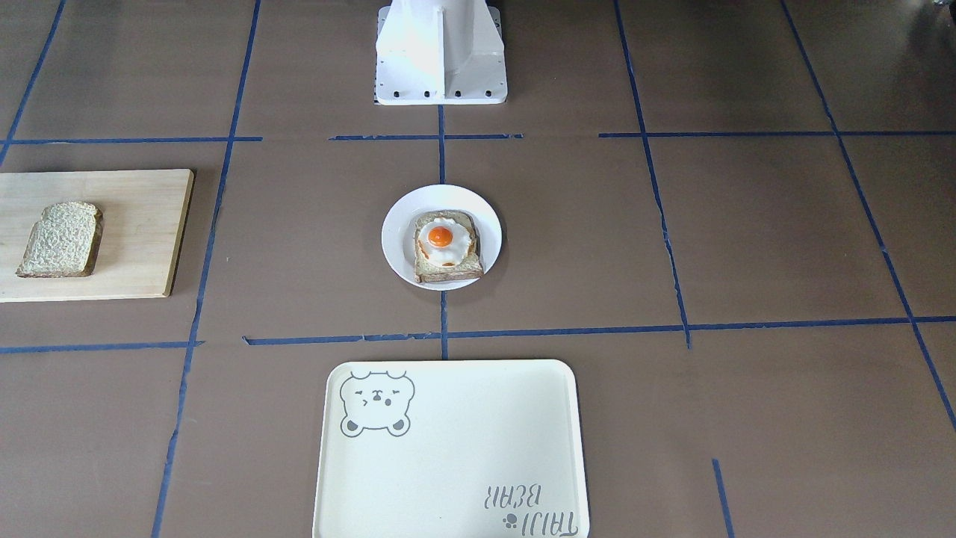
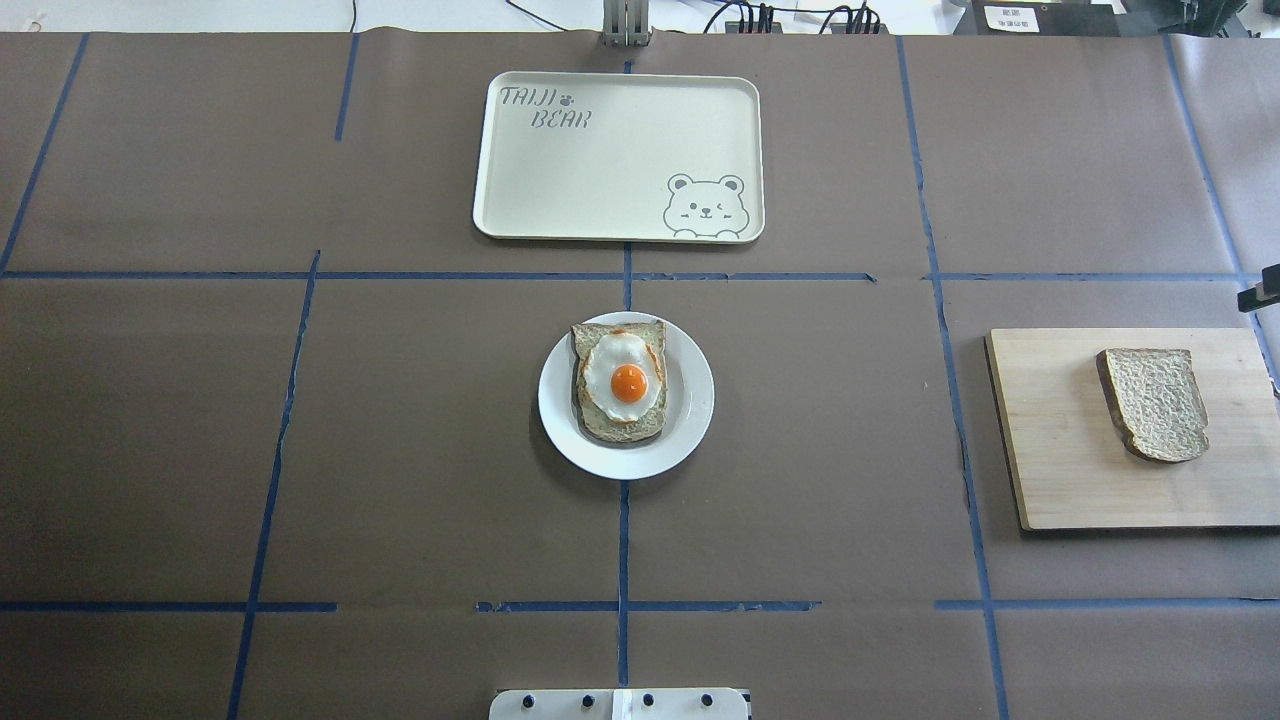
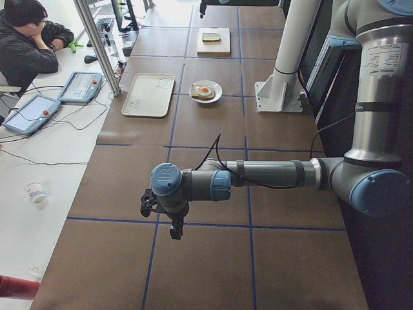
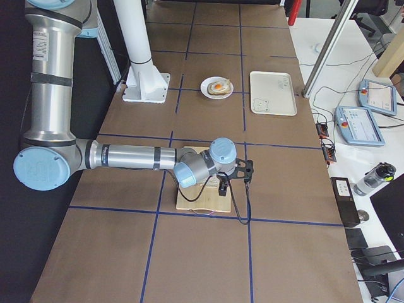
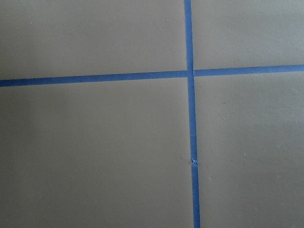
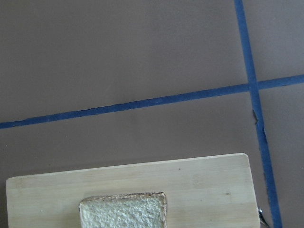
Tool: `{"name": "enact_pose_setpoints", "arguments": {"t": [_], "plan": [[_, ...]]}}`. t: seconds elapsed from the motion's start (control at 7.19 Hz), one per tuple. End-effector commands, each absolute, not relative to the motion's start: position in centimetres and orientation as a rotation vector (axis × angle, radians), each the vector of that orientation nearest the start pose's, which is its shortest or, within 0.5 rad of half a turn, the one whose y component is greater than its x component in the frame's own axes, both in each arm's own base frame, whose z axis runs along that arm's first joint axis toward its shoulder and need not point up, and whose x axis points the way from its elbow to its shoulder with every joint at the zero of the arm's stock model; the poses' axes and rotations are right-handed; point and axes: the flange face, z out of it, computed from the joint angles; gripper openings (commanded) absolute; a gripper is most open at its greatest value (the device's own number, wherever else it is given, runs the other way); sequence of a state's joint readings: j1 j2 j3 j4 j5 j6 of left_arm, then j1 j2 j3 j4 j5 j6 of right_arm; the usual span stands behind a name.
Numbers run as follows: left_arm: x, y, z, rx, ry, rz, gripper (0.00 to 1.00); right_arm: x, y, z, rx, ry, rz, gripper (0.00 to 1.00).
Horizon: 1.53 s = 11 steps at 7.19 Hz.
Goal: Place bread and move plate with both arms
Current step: 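Lower the right gripper onto the bread slice on the bamboo board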
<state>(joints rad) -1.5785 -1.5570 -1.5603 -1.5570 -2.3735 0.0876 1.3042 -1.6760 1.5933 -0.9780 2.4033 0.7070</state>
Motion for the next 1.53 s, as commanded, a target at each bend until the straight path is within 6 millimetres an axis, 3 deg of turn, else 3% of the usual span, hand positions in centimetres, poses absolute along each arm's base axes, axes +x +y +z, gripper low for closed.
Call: {"name": "enact_pose_setpoints", "arguments": {"t": [0.0,0.14,0.42,0.56,0.97,1.39], "plan": [[-6.5,-48.3,67.0,0.002,0.805,0.06,1.0,-10.1,-45.7,65.0,0.037,-0.937,0.164,0.99],[-6.5,-48.3,66.9,0.003,0.805,0.061,1.0,-11.2,-45.5,65.1,0.029,-0.937,0.134,0.97],[-6.5,-48.3,67.0,0.001,0.805,0.061,1.0,-12.5,-44.9,65.2,0.019,-0.937,0.105,0.8],[-6.5,-48.3,66.9,0.004,0.805,0.063,1.0,-13.3,-44.3,65.6,0.004,-0.929,0.09,0.77],[-6.5,-48.4,66.8,0.007,0.806,0.063,1.0,-12.9,-42.2,67.1,-0.024,-0.915,0.088,0.65],[-6.5,-48.4,66.8,0.007,0.808,0.063,1.0,-13.6,-41.6,67.5,-0.032,-0.901,0.075,0.65]]}}
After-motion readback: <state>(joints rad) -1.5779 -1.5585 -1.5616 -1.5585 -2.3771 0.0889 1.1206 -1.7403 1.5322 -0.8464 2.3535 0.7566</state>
